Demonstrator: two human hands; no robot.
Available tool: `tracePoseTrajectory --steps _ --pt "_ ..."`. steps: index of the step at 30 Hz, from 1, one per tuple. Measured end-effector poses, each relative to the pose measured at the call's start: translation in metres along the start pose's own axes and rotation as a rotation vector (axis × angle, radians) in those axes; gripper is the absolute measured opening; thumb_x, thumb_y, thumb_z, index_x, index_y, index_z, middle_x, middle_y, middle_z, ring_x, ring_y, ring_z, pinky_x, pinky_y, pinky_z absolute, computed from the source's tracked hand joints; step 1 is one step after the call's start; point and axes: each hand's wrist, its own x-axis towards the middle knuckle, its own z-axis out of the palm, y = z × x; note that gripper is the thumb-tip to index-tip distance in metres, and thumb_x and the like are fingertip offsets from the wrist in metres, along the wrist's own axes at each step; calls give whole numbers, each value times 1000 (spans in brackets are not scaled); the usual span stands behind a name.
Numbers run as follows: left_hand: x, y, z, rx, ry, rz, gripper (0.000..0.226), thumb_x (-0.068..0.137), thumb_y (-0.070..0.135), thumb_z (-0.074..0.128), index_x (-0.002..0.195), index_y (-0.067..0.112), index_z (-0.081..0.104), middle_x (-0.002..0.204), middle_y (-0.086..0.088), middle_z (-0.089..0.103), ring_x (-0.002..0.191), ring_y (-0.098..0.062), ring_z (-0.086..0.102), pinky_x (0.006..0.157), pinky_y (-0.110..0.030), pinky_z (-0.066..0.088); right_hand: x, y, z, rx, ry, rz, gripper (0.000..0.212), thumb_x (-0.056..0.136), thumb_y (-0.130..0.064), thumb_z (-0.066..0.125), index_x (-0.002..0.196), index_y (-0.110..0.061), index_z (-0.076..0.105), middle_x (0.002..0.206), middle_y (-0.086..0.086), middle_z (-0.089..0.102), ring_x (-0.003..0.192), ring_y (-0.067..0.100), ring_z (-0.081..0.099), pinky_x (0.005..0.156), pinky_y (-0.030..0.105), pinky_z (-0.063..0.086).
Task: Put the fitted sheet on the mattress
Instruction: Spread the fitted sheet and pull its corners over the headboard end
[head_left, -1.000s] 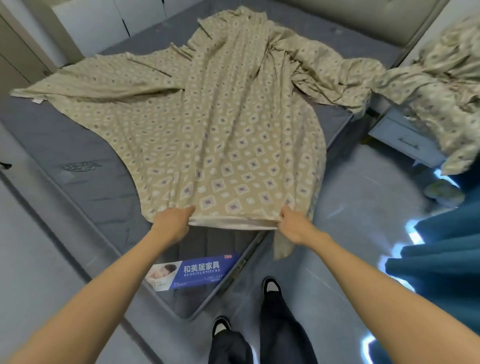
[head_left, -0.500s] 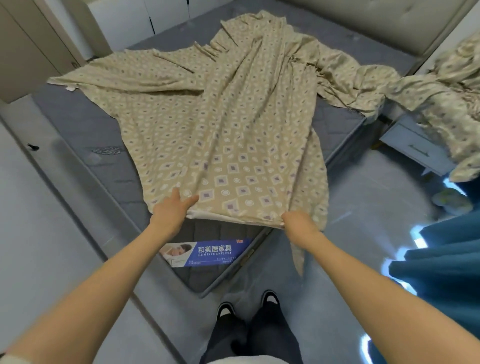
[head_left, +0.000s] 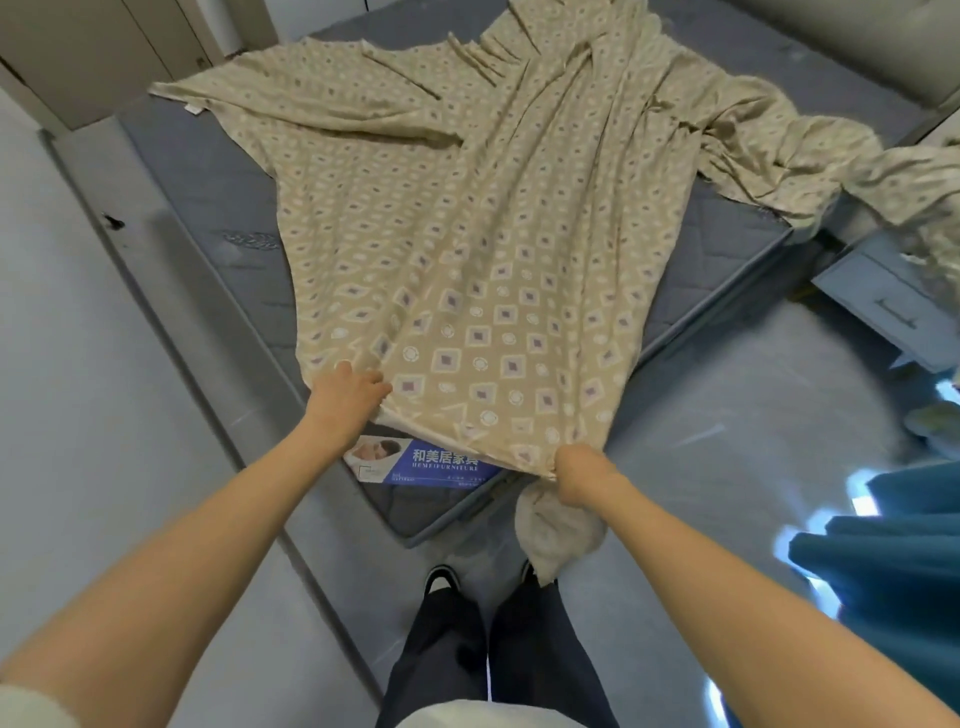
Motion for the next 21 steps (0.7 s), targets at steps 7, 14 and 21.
tracePoseTrajectory --steps 7,14,21 --pt "-18 -2 29 -24 -100 -116 39 96 9 43 131 22 52 130 3 55 112 -27 52 80 -33 49 8 -18 4 -117 64 -122 33 96 -17 42 122 -1 57 130 18 49 119 33 49 96 36 43" --pt "-36 -13 55 -81 -119 -163 55 100 14 37 149 35 22 125 -7 55 116 -32 50 80 -35 48 24 -55 32 28 -43 -133 39 100 -18 38 132 2 45 132 22 52 120 35 52 93 34 43" --pt "-52 -21 108 -4 -280 -165 54 101 20 40 147 38 19 121 -2 59 106 -23 61 66 -28 42 53 -92 80 105 -180 -72 66 92 -25 56 143 0 21 134 24 47 120 37 51 92 38 44"
